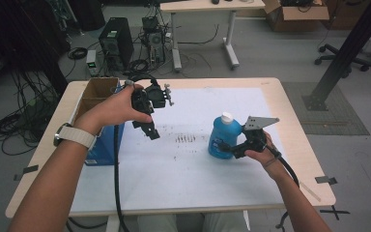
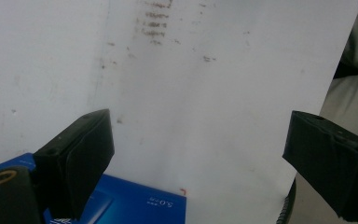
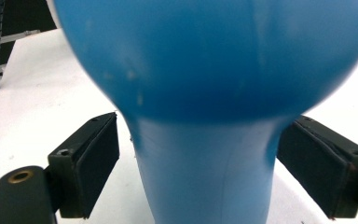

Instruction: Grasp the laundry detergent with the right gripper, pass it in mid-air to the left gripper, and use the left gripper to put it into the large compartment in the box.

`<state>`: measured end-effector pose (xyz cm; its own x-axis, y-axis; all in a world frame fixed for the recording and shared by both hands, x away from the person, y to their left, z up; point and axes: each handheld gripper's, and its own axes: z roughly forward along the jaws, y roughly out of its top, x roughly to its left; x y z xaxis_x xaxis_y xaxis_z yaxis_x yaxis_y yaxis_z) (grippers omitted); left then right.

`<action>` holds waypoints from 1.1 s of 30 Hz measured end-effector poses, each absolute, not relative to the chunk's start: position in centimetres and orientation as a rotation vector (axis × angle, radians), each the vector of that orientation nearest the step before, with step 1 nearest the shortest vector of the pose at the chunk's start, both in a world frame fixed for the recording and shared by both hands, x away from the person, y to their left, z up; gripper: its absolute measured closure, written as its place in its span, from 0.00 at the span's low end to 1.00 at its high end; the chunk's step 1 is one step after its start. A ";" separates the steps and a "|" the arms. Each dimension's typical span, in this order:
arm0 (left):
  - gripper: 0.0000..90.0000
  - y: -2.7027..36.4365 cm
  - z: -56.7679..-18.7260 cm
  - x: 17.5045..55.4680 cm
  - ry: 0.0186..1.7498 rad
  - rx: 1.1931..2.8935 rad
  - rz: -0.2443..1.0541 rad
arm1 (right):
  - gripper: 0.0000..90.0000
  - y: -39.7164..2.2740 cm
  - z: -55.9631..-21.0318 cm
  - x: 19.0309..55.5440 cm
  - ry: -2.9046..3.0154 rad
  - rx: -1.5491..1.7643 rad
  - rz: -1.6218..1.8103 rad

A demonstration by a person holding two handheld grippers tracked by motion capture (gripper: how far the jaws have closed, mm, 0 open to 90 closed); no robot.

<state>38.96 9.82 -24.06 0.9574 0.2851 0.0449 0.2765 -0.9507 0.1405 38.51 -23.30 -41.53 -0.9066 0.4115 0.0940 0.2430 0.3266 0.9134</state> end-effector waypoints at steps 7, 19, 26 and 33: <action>0.10 9.9 -24.0 39.0 0.428 2.977 0.098 | 0.19 -23.4 -41.4 38.5 2.424 0.597 1.630; 0.10 9.8 -24.0 38.9 0.427 2.976 0.097 | 0.28 -23.5 -41.8 38.3 2.428 0.588 1.643; 0.10 9.8 -24.1 38.9 0.425 2.977 0.097 | 0.35 -23.4 -41.6 38.3 2.414 0.574 1.651; 0.10 9.8 -24.0 38.9 0.427 2.978 0.097 | 0.41 -23.4 -41.5 38.2 2.406 0.563 1.650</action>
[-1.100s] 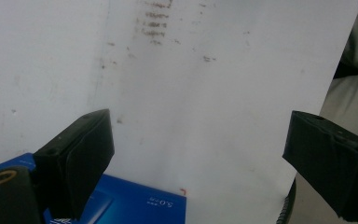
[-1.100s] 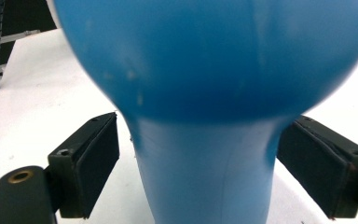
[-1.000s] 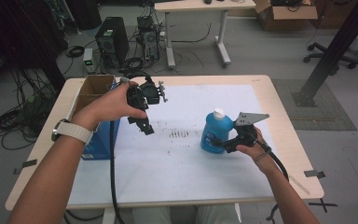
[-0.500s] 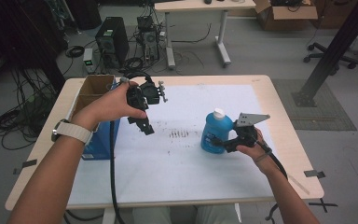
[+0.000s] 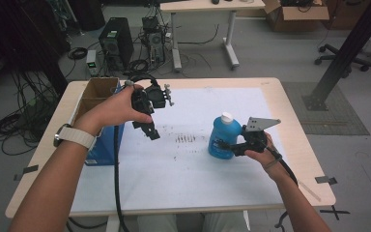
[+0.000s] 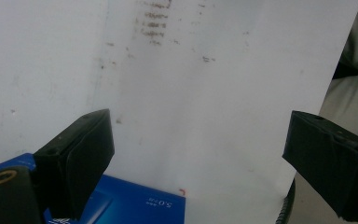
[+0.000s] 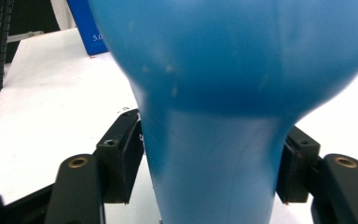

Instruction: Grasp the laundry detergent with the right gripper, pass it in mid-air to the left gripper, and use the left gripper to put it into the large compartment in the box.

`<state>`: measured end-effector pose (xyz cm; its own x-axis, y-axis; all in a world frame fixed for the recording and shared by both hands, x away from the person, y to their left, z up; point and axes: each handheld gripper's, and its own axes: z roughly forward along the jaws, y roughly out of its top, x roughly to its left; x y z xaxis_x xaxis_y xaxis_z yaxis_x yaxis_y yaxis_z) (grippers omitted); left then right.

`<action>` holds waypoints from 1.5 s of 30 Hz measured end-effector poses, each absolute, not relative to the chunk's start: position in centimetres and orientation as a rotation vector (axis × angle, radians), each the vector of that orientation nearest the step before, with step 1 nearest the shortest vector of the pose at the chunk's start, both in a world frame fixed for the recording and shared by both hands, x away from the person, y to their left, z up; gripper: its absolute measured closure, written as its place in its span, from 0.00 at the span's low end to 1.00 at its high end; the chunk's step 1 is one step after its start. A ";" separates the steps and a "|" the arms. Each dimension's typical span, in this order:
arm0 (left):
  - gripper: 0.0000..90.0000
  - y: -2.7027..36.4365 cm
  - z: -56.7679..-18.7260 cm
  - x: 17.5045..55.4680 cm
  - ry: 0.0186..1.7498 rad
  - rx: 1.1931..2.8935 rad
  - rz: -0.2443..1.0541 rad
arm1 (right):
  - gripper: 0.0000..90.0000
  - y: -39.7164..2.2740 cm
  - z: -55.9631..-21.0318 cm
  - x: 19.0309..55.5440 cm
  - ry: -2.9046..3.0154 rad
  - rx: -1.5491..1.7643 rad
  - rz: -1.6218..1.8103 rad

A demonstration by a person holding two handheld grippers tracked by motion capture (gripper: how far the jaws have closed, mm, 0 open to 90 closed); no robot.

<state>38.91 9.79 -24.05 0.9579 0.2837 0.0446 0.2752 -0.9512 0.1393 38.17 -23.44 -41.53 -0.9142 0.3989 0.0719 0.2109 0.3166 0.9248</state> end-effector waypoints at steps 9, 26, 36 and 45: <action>0.10 9.8 -24.1 38.9 0.431 2.974 0.100 | 0.45 -23.5 -41.6 38.1 2.396 0.558 1.645; 0.10 9.9 -23.7 38.5 0.427 2.972 0.109 | 0.48 -23.5 -40.1 37.9 2.373 0.527 1.662; 0.09 9.9 -23.0 38.0 0.440 2.964 0.133 | 0.49 -23.3 -38.6 37.4 2.427 0.483 1.656; 0.09 9.6 -22.1 37.5 0.438 2.965 0.158 | 0.49 -23.1 -37.0 36.9 2.460 0.444 1.668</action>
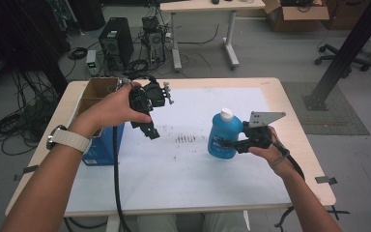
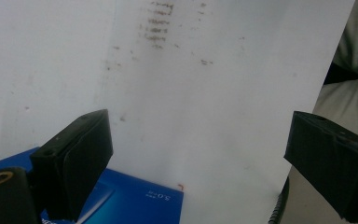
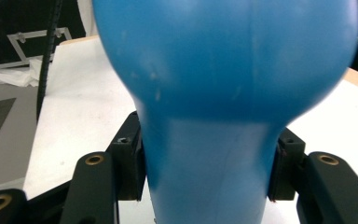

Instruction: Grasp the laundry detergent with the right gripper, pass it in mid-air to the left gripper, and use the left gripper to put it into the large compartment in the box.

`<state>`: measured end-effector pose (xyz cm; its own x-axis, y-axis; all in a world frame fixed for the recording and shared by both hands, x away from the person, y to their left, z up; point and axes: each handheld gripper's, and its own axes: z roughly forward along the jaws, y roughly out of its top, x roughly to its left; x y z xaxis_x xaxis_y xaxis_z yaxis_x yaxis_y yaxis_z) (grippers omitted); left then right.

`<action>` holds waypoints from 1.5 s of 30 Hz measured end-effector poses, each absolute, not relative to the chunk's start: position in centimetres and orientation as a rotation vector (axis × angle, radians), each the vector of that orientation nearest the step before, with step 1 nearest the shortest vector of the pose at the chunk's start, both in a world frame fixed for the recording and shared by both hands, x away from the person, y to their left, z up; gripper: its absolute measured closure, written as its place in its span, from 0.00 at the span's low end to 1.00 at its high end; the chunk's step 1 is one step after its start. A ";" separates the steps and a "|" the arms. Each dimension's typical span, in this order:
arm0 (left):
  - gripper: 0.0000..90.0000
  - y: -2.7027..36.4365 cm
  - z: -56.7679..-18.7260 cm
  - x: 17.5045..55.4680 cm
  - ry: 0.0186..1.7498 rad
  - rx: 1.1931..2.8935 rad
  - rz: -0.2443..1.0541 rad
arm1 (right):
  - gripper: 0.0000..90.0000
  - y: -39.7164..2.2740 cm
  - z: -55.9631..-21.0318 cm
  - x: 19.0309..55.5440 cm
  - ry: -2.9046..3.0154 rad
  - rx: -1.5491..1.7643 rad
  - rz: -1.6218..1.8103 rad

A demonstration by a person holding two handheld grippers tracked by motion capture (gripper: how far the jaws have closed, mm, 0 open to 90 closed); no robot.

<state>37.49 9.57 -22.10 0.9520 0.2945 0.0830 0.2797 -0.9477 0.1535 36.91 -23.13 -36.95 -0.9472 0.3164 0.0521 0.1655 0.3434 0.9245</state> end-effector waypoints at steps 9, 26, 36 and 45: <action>0.08 9.0 -21.3 37.0 0.481 2.961 0.176 | 0.49 -23.2 -35.7 36.6 2.462 0.417 1.668; 0.06 8.4 -19.1 36.1 0.480 2.922 0.209 | 0.49 -22.6 -34.2 36.0 2.514 0.366 1.696; 0.06 7.3 -18.1 35.1 0.417 2.936 0.221 | 0.49 -21.6 -33.0 35.8 2.540 0.313 1.718; 0.06 6.8 -17.3 34.4 0.335 2.936 0.220 | 0.49 -20.8 -32.5 35.8 2.567 0.253 1.740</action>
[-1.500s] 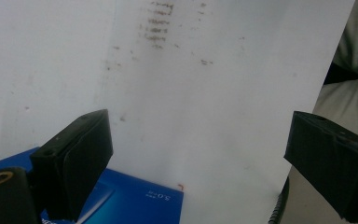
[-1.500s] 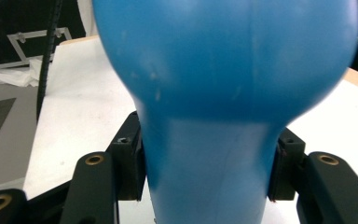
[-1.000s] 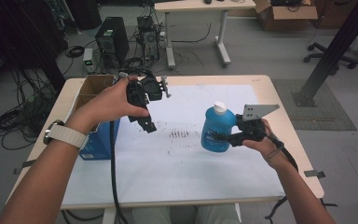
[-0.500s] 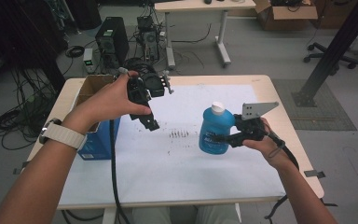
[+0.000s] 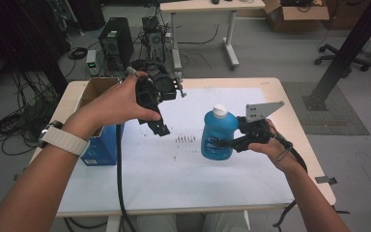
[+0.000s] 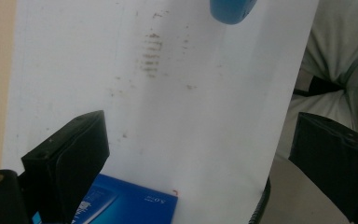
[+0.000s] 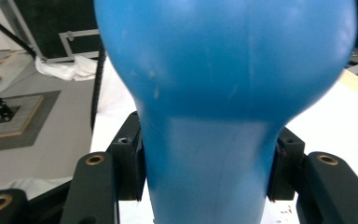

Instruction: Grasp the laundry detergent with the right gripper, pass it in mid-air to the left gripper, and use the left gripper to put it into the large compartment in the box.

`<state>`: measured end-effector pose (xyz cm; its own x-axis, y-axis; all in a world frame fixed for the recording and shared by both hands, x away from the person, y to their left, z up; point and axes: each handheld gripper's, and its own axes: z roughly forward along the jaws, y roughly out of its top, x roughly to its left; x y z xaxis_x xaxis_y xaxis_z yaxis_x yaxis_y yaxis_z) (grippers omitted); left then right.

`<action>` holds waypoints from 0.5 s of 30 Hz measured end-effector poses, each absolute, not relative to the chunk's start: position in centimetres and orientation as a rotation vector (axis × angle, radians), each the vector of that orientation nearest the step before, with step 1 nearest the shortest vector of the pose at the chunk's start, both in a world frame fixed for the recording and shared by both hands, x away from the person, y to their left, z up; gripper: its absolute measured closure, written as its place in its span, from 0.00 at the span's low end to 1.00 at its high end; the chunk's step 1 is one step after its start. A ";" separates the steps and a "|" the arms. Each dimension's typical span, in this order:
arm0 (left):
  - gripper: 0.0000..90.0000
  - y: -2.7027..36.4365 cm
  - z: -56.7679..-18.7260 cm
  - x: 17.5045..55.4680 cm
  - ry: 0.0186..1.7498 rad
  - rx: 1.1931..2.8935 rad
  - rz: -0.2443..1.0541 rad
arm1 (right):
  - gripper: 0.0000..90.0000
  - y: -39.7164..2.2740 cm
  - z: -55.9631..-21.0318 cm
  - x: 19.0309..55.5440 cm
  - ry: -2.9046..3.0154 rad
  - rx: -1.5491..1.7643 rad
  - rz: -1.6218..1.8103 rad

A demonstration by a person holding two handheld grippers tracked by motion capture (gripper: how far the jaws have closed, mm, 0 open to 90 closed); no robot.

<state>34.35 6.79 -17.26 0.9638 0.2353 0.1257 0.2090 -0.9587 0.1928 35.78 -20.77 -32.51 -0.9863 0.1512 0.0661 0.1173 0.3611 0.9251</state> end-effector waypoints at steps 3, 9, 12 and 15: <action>0.06 6.5 -17.2 34.1 0.305 2.946 0.219 | 0.49 -20.4 -32.4 35.8 2.576 0.230 1.751; 0.06 6.0 -16.9 33.5 0.256 2.960 0.206 | 0.49 -19.5 -32.1 35.7 2.608 0.168 1.758; 0.06 5.7 -16.8 33.3 0.232 2.965 0.199 | 0.49 -19.1 -32.0 35.6 2.623 0.142 1.756; 0.06 5.4 -16.6 33.0 0.204 2.972 0.189 | 0.49 -18.6 -31.9 35.6 2.636 0.122 1.761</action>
<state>33.01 5.45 -16.62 0.9828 0.1449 0.1144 0.1252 -0.9785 0.1642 35.59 -18.61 -31.94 -0.9966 0.0472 0.0680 0.0809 0.3810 0.9210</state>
